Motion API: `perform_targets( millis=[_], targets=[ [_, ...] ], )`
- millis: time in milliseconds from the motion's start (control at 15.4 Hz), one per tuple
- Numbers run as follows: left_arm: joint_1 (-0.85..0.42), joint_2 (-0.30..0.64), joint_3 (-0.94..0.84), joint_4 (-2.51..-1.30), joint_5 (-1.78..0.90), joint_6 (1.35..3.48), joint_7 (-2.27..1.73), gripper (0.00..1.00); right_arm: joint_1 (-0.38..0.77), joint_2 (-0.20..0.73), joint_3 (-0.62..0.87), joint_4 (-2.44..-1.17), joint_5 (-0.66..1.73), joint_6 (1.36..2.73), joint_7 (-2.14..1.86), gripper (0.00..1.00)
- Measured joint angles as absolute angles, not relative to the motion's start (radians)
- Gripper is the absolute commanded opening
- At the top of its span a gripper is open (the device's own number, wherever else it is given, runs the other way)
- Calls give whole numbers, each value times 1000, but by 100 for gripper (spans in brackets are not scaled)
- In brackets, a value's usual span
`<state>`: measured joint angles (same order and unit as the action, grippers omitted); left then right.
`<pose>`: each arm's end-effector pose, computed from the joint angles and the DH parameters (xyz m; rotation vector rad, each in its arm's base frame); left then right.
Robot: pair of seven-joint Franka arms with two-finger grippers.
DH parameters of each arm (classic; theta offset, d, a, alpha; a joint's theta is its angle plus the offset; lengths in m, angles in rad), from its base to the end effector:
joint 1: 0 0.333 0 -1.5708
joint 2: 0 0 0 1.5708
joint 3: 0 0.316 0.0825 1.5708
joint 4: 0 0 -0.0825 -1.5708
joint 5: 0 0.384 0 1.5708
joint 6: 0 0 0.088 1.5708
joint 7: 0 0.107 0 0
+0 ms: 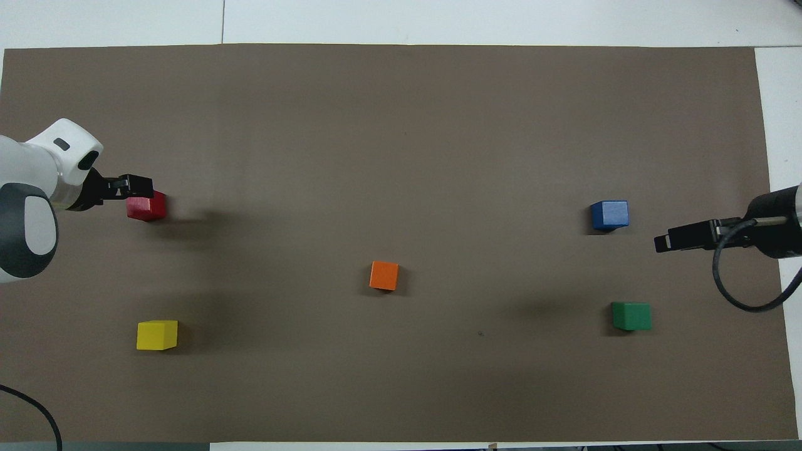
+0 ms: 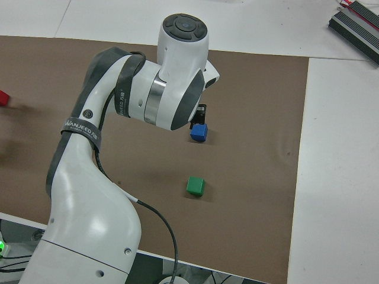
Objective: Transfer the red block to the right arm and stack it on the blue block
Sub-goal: 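Grasp the red cube with the left gripper while the right gripper advances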
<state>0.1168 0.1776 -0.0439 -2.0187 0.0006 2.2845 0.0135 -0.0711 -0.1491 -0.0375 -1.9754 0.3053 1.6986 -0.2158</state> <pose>0.5921 0.0440 0.3728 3.1337 0.0941 0.1390 0.5018 -0.0269 0.5275 -2.8168 -0.0693 0.1081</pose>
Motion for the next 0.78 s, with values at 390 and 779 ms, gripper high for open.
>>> perform_targets(
  millis=[390, 779],
  targets=[
    [128, 258, -43, -2037, 1, 2381, 6, 100, -167, -78, -39, -2070, 721, 1715, -520, 100],
    [128, 294, -44, -2037, 1, 2399, 5, 0, -156, -22, -33, -2137, 1127, 1660, -640, 100]
  ],
)
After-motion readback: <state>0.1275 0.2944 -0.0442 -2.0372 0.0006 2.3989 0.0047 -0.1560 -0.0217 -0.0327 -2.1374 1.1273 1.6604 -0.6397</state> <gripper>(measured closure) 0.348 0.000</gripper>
